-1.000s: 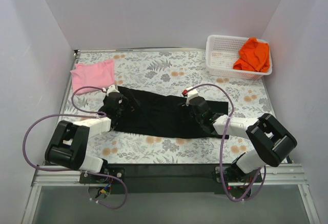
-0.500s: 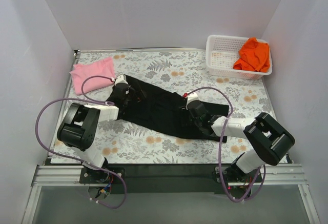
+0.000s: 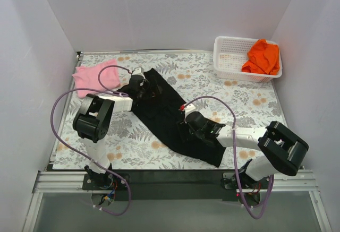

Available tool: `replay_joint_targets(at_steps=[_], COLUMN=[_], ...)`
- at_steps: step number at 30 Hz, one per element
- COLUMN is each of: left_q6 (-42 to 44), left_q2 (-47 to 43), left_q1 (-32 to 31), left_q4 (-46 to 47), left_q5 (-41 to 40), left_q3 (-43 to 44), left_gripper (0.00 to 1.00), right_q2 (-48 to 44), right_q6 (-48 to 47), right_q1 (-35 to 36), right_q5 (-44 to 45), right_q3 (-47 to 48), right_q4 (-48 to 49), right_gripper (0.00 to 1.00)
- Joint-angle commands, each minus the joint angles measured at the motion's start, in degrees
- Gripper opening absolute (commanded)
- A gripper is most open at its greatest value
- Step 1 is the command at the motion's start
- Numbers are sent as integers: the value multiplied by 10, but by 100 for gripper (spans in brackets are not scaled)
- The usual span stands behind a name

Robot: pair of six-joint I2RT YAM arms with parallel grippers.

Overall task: Fold and stack the t-shirts
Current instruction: Fold the tshirt

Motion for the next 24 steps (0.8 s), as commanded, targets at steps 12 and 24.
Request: replay_joint_targets(at_steps=[12, 24], left_q6=[31, 71], left_q2=[159, 140], left_q1=[-3, -7], left_q4=[-75, -65], left_q5=[6, 57], left_q3=[190, 278], left_gripper=[96, 96], right_q2=[-24, -141], right_q6=[32, -32], right_q1=[50, 11], right_q5=[-43, 62], right_q3=[43, 81], right_q4=[-39, -85], right_gripper=[56, 63])
